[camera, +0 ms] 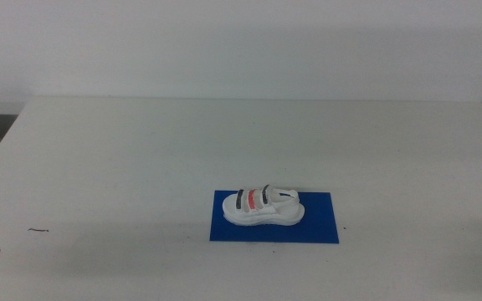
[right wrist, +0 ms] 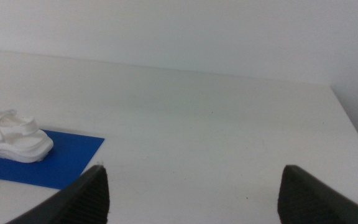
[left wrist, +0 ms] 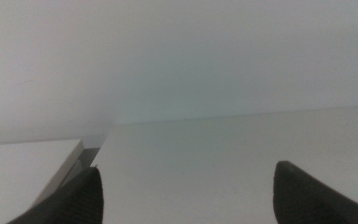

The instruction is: Use one arm to grab the shoe from the table and place it on the mat.

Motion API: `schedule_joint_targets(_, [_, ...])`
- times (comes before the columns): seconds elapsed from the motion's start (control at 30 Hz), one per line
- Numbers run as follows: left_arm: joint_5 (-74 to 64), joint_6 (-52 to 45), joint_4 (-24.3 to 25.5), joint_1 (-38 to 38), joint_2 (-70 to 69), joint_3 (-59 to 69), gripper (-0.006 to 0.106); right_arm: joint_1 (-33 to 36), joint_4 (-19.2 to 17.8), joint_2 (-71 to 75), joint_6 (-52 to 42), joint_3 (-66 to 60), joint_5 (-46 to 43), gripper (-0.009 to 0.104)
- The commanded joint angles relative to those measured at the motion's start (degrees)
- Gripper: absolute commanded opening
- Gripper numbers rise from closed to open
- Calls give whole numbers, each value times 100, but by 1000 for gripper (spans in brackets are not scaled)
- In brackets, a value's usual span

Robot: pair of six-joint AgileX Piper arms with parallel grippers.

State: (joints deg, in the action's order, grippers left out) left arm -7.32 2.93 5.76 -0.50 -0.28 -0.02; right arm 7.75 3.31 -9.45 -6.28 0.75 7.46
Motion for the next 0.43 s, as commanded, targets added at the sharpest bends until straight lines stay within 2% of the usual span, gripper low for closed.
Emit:
schedule_joint_targets(0.0, [67, 17, -23, -2, 28, 2, 94, -46, -13, 364, 37, -75, 165, 93])
schedule_joint_targets(0.1, [67, 17, -23, -2, 28, 2, 94, -46, -51, 806, 37, -75, 504, 93])
schedule_joint_targets(0.4, [67, 17, -23, -2, 28, 2, 94, -34, -51, 945, 49, -75, 324, 93])
